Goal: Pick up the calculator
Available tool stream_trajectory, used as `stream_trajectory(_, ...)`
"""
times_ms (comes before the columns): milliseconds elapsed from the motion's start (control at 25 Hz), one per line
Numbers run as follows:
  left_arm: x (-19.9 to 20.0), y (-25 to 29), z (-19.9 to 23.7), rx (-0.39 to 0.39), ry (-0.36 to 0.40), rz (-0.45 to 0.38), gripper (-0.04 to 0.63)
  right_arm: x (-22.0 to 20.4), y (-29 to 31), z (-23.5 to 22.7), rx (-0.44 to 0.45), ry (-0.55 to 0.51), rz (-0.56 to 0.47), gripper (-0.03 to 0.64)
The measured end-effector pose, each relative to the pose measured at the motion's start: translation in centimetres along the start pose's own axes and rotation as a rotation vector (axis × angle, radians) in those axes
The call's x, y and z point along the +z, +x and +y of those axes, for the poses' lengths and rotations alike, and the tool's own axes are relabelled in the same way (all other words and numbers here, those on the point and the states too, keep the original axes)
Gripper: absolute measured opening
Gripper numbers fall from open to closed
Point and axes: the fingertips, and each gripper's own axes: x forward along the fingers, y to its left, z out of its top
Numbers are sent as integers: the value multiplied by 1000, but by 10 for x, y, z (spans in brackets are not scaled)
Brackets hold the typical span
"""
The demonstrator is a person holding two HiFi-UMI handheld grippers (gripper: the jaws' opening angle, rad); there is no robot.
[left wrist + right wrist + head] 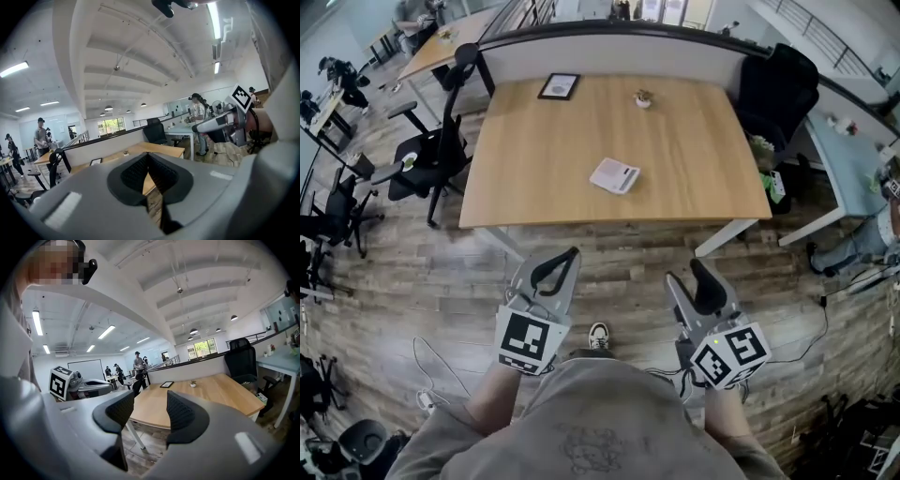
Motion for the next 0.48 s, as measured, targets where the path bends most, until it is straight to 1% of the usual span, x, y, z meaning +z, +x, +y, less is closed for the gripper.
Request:
stream_trajectory(160,-15,21,26,-23,-4,25,2,-6,40,-10,-8,26,25,202)
stream_trajectory(280,-20,31,42,-24,-10,28,2,-11,60,-11,-5,43,47,202)
stream_trajectory(480,-25,48,57,-32,-32,28,2,-17,86,-20,0,69,91,202)
